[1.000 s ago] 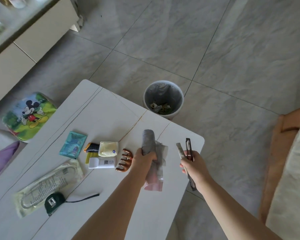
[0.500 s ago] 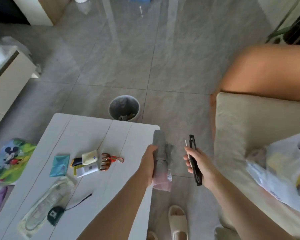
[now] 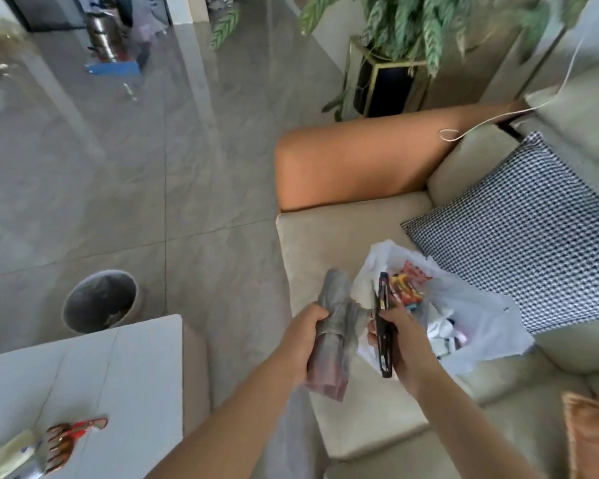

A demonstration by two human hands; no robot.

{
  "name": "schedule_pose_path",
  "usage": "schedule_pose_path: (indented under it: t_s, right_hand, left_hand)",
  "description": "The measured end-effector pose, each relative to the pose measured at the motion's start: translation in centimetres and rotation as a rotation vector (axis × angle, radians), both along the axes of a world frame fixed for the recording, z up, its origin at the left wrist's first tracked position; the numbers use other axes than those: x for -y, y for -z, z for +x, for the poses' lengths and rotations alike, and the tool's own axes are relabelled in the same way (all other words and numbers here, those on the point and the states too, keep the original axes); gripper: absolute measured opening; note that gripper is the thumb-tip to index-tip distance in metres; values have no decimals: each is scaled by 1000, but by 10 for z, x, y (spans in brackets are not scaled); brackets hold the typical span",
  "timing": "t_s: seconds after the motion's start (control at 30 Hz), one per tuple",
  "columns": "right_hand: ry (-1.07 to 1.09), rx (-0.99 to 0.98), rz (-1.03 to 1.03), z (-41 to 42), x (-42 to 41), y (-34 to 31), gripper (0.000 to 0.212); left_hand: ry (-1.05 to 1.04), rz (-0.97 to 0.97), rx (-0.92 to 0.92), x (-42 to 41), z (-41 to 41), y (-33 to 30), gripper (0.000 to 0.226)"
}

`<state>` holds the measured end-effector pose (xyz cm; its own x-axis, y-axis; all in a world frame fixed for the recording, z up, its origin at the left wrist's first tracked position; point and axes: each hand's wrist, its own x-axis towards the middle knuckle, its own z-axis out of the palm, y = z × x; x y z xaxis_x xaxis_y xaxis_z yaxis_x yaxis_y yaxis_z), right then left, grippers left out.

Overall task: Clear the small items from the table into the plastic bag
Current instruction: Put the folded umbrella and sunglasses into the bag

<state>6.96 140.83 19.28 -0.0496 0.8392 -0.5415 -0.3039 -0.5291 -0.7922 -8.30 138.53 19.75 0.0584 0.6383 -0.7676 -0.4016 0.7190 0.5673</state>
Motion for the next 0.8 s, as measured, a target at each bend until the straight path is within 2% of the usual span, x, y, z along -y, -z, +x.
schedule_pose_path:
  t_s: [0.17, 0.27, 0.37, 0.47, 0.57, 0.63, 0.7, 0.8]
  right_hand:
    - [59, 296, -44, 74, -36, 6, 16]
    - [59, 358, -134, 97, -62, 25, 14]
    - [9, 369, -229, 112, -84, 53, 14]
    - [-58, 445, -301, 119, -99, 78, 19]
    - [-85, 562, -326, 123, -112, 86, 21]
    - [-92, 593, -299, 124, -119, 84, 15]
    - [-77, 581, -264, 126, -123, 85, 14]
    - [-77, 543, -245, 127, -124, 89, 25]
  left_hand:
    - [134, 74, -70, -39, 75, 0, 13]
    - [242, 130, -179, -64, 109, 17, 10]
    - [306, 181, -355, -85, 129, 44, 24]
    - [314, 132, -467, -100, 140, 65, 43]
    - [390, 115, -613, -112, 147, 87, 48]
    - [404, 143, -694, -119, 150, 98, 52]
    - [391, 162, -717, -123, 152, 106, 57]
    - [426, 189, -724, -123, 155, 113, 62]
